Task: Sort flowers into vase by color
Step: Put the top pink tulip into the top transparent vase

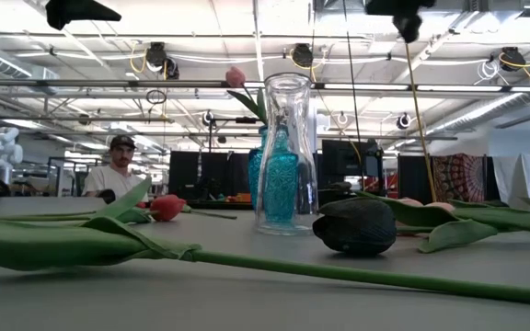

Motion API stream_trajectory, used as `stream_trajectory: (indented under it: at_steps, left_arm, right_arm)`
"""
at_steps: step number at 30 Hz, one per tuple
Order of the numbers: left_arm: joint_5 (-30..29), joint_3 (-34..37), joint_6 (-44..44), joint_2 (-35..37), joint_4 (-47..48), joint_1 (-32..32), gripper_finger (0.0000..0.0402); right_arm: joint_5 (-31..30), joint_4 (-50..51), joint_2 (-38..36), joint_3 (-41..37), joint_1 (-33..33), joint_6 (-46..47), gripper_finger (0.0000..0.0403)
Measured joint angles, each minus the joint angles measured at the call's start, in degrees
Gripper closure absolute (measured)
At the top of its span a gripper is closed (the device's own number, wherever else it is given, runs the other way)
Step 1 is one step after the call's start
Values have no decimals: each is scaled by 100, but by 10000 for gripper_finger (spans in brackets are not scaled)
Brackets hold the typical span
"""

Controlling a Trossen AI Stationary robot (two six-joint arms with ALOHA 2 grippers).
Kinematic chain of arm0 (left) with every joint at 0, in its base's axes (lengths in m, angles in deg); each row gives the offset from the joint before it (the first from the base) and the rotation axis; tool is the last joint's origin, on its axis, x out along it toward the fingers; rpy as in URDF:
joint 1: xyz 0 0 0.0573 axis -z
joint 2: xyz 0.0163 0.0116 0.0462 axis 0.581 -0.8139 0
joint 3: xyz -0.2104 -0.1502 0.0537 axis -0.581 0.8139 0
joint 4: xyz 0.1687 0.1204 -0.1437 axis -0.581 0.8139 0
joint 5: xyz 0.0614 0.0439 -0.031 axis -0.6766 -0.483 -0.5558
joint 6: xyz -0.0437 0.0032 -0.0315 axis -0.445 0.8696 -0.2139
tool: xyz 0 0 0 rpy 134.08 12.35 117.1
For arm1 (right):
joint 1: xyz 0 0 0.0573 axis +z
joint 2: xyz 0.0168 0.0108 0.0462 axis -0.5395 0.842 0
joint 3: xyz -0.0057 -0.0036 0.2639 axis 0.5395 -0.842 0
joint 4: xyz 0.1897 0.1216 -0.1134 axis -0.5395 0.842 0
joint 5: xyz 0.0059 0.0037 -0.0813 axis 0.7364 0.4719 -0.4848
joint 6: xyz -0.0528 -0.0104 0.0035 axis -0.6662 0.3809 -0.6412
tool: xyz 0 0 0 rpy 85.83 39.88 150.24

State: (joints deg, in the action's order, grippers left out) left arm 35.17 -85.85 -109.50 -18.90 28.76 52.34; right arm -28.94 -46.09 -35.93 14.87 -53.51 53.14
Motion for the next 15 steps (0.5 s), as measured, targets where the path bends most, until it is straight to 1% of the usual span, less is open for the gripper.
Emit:
stream_trajectory:
  at_steps: [2,6,9,11,15]
  left_arm:
    - [0,0,-2,0,-1,0,82]
    - [2,0,-2,0,-2,2,82]
    - [4,0,-4,0,-2,0,82]
    - [9,0,-4,0,-2,2,82]
    - [52,0,-20,0,-2,1,82]
  right_arm:
    - [24,390,-161,0,0,-164,396]
    - [382,1135,-347,-2,10,-471,396]
    - [727,1700,-350,24,118,-617,396]
    - [841,2068,-310,69,245,-828,396]
    - [852,2543,-203,171,501,-1043,396]
